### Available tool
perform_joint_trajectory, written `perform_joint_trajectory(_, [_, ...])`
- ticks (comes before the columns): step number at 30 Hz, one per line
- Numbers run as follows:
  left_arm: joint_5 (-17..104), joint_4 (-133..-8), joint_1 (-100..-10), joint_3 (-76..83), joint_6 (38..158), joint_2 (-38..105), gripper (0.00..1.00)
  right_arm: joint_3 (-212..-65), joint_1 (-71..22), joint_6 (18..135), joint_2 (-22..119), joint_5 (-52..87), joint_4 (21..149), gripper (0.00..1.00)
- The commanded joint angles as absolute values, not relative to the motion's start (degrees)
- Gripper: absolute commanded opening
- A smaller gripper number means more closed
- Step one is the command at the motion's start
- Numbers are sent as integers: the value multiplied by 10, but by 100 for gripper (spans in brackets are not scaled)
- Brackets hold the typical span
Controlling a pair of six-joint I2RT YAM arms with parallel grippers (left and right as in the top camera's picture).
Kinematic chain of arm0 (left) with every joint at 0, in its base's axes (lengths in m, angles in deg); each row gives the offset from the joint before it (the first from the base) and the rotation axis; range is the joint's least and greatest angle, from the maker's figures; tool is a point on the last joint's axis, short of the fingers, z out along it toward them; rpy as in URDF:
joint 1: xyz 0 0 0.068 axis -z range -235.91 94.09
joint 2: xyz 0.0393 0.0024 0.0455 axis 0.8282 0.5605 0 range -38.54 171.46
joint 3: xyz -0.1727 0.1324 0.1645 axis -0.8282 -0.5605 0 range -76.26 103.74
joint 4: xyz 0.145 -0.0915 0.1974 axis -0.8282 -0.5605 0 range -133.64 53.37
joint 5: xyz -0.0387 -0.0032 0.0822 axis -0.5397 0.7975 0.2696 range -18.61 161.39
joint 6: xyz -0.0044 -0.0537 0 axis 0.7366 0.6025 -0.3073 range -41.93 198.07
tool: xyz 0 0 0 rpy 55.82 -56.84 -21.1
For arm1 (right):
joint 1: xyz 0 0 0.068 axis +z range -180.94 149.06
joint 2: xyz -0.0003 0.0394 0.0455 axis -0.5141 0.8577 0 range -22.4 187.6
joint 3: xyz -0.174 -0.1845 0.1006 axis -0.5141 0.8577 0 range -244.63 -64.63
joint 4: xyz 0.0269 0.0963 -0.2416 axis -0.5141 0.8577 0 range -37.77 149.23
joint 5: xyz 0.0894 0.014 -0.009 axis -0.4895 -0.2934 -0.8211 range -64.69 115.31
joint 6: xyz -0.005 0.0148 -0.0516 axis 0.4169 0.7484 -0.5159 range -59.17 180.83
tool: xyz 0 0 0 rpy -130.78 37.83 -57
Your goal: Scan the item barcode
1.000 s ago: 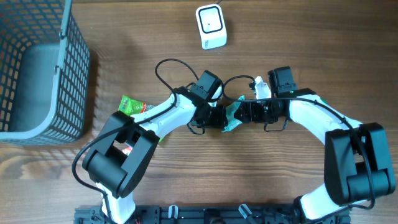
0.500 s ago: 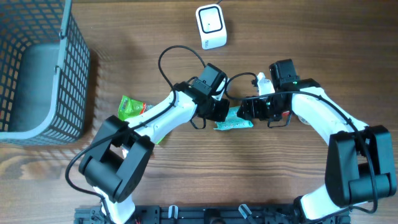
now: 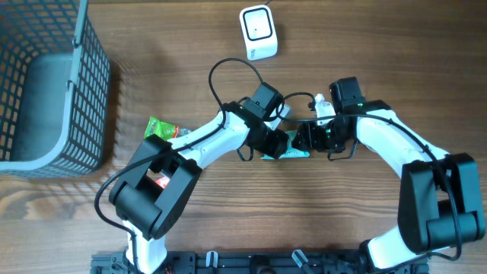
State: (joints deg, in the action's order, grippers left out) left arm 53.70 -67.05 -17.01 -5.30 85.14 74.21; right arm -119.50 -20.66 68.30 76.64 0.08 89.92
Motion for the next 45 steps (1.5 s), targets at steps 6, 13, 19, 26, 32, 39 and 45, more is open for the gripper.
perform_joint_trajectory(6, [561,-690,-173,-69,845,784,18,-1128,-209,744,756,-75,797,60])
perform_joint_trajectory(13, [561,-695,-176,-55,845,769,25,-1132,-209,709,726,-78,749,13])
perform_joint_trajectory(19, [560,-789,-218,44,845,647,83,-1134,-209,683,655,-174,745,5])
perform_joint_trajectory(26, [566,-865,-432,133,919,390,90,-1144,-209,711,565,-258,736,4])
perform_joint_trajectory(32, [622,-952,-581,132,938,408,90,-1170,-209,748,551,-270,746,4])
perform_joint_trajectory(39, [623,-954,-590,132,938,446,100,-1239,-209,744,551,-104,817,4])
perform_joint_trajectory(45, [623,-954,-590,132,937,446,100,-1580,-209,712,600,48,1069,4])
